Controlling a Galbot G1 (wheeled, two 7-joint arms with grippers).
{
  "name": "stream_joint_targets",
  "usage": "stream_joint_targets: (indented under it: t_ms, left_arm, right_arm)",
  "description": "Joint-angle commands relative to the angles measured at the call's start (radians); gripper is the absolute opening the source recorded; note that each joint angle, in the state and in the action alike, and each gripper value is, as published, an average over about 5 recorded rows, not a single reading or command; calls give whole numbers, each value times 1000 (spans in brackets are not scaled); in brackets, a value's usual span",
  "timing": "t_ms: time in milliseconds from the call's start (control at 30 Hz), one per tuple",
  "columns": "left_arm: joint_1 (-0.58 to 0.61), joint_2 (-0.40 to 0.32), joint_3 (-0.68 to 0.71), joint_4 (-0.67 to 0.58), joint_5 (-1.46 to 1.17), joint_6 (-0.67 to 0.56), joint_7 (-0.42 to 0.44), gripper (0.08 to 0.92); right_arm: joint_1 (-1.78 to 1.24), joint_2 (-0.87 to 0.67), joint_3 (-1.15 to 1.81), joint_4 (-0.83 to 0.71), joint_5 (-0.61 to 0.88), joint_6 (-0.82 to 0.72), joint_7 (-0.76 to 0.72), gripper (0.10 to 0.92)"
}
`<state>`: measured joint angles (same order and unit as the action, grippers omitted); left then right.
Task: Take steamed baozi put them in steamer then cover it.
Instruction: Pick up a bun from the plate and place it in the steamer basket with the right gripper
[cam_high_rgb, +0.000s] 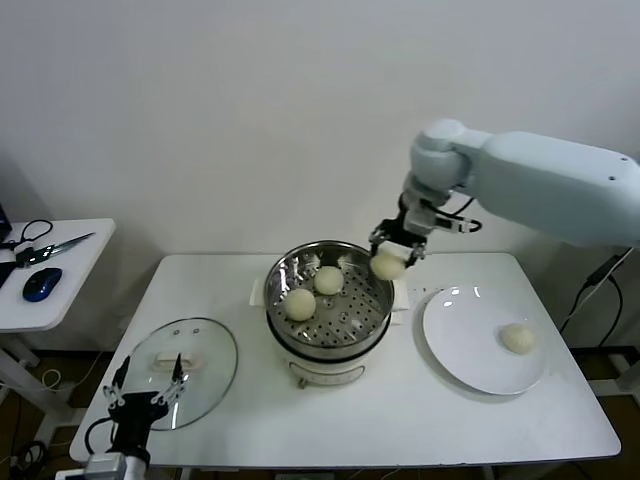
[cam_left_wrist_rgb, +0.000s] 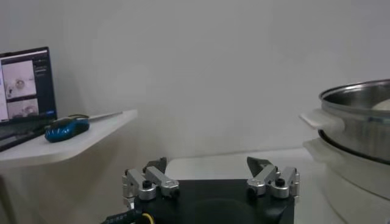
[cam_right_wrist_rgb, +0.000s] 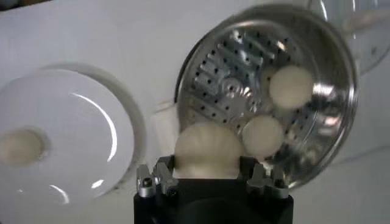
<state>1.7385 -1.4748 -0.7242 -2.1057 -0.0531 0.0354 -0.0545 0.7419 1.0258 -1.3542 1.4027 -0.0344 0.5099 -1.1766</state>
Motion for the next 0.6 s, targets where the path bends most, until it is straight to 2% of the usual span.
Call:
stream_joint_targets:
  t_ms: [33, 600]
  left_arm:
    - [6, 2, -1, -1, -2, -2, 0, 823]
    - [-15, 3, -10, 17, -7, 3, -1, 823]
  right_arm:
    - [-65, 189, 4, 58, -80, 66, 3, 687]
    - [-209, 234, -33, 39, -163, 90, 25, 688]
